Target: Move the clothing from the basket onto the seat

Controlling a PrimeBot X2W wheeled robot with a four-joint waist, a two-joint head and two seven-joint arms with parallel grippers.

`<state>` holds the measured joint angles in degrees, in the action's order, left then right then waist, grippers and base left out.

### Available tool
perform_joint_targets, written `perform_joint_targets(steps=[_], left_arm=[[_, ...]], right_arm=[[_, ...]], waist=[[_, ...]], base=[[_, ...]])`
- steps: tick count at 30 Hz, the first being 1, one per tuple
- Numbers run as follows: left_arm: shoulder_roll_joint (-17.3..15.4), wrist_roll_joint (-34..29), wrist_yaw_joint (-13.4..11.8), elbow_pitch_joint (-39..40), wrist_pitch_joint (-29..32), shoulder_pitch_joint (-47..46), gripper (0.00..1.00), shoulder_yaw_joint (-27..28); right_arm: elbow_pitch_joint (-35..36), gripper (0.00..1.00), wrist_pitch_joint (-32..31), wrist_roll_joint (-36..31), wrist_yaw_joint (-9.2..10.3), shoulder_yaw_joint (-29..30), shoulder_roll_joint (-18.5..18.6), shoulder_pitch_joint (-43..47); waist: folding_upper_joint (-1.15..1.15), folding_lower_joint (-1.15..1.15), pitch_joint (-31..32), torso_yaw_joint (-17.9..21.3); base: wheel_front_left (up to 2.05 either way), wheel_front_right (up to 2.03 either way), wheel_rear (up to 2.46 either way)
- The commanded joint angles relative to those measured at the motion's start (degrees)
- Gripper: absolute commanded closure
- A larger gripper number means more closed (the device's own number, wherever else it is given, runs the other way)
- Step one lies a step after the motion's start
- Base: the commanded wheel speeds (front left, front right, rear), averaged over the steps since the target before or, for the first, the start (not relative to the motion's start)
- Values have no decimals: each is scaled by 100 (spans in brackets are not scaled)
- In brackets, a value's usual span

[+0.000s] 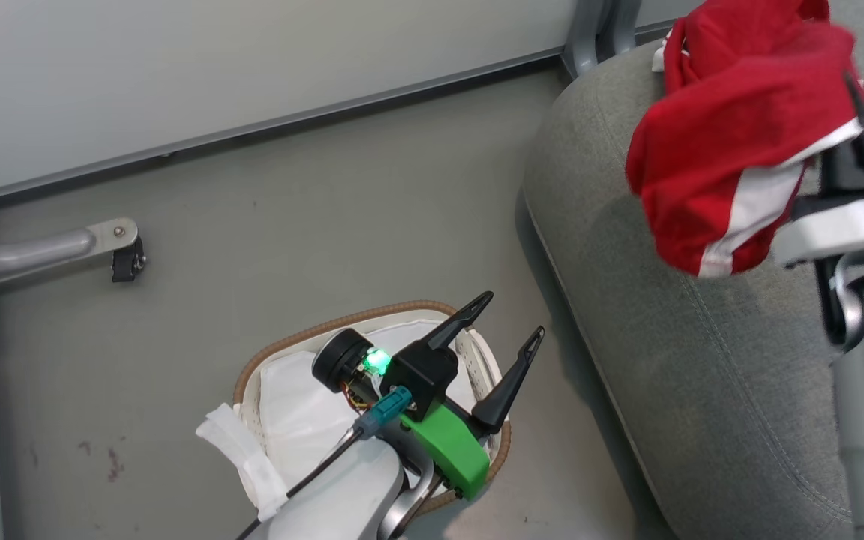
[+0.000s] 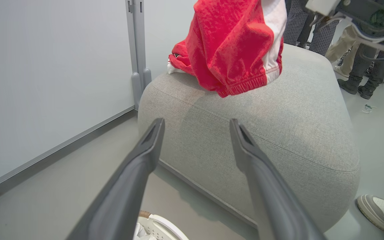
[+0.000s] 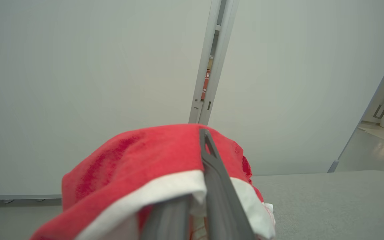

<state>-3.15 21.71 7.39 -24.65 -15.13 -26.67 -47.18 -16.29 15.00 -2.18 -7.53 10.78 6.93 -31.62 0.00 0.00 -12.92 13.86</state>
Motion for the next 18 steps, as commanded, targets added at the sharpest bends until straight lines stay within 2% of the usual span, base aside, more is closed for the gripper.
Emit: perform_joint_targets(steps=[1, 9, 14, 18], left_arm=[[-73, -24, 16, 13, -2, -127, 0, -14], [-202, -170, 16, 103, -2, -518, 0, -116], [-275, -287, 16, 152, -2, -723, 0, -93], [-273, -341, 16, 197, -2, -809, 0, -35]], right_arm=[[-35, 100, 28, -29, 8, 73, 128, -241], [-639, 100, 28, -96, 8, 344, 1200, -1753], [-1229, 100, 21, -59, 8, 774, 1619, -2477], [-1615, 100, 20, -258, 8, 1031, 1880, -2663]], waist=[[0, 0, -278, -134], [0, 0, -1147, -354], [0, 0, -1691, -449], [0, 0, -2040, -576]], base=[[0, 0, 0], [0, 0, 0], [0, 0, 0], [0, 0, 0]])
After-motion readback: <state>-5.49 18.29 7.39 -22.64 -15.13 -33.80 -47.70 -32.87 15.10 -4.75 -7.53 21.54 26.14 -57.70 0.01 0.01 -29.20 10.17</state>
